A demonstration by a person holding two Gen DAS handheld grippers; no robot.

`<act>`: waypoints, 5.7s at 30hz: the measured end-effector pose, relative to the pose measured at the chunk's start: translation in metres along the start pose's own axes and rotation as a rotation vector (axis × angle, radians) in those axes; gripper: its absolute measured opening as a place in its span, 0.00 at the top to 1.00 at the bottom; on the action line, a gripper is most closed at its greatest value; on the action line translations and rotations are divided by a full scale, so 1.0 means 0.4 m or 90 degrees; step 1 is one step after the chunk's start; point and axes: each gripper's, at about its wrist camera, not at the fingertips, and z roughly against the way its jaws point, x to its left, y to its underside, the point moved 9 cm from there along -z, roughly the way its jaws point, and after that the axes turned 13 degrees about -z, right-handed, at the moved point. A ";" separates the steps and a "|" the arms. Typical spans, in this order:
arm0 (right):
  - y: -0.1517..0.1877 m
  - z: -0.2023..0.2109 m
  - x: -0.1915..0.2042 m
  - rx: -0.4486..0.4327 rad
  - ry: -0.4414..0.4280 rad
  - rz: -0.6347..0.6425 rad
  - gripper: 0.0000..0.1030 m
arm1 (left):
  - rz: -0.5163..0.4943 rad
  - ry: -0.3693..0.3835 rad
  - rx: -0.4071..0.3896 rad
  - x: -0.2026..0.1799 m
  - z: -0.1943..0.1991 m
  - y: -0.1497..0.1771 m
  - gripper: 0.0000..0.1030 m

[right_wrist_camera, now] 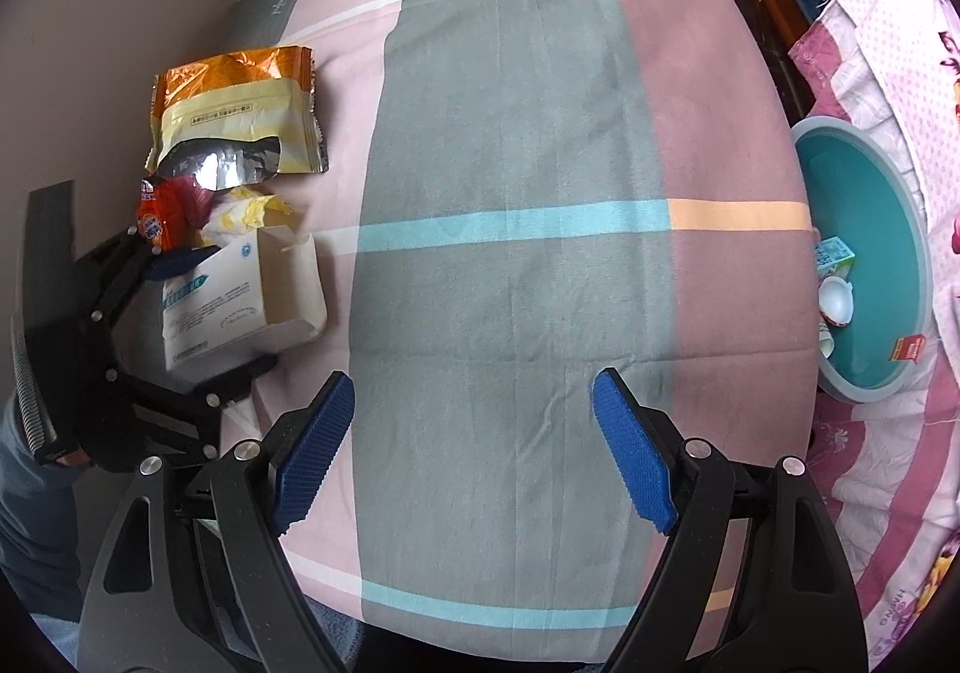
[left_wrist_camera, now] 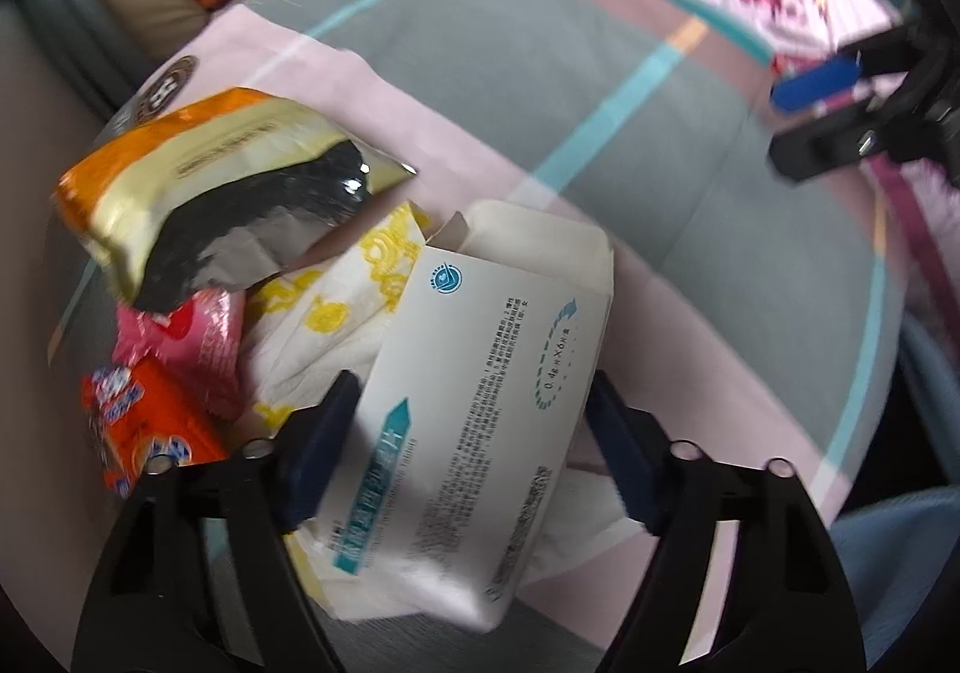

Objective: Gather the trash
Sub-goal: 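Grasp the white medicine box with the left gripper while the right gripper grasps the white tissue, then lift the medicine box and tissue and carry both toward the teal bin, then hold the medicine box and tissue over the teal bin and open both grippers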

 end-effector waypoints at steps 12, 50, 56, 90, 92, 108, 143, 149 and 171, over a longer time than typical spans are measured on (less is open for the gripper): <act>0.010 -0.019 0.107 0.002 -0.006 0.068 0.24 | 0.265 0.006 -0.080 0.081 0.153 0.181 0.30; 0.157 -0.152 0.464 0.003 0.003 0.314 0.92 | 0.413 -0.022 -0.052 0.156 0.144 0.408 0.32; 0.110 -0.093 0.429 -0.014 -0.050 0.267 0.92 | 0.404 -0.037 -0.057 0.133 0.172 0.373 0.36; -0.109 0.218 -0.379 -0.216 -0.084 -0.143 0.92 | 0.115 0.024 -0.094 -0.227 0.033 -0.448 0.35; -0.112 0.222 -0.429 -0.221 -0.082 -0.164 0.92 | 0.104 0.030 -0.095 -0.255 0.019 -0.490 0.35; -0.123 0.232 -0.657 -0.238 -0.068 -0.250 0.92 | 0.078 0.067 -0.081 -0.365 -0.080 -0.668 0.35; -0.185 0.229 -0.761 -0.235 -0.032 -0.294 0.91 | 0.123 0.115 -0.086 -0.370 -0.166 -0.786 0.13; -0.193 0.219 -0.746 -0.229 -0.030 -0.286 0.91 | 0.136 0.113 -0.074 -0.351 -0.167 -0.733 0.13; -0.189 0.216 -0.667 -0.205 -0.006 -0.279 0.28 | 0.179 0.117 -0.070 -0.291 -0.129 -0.582 0.13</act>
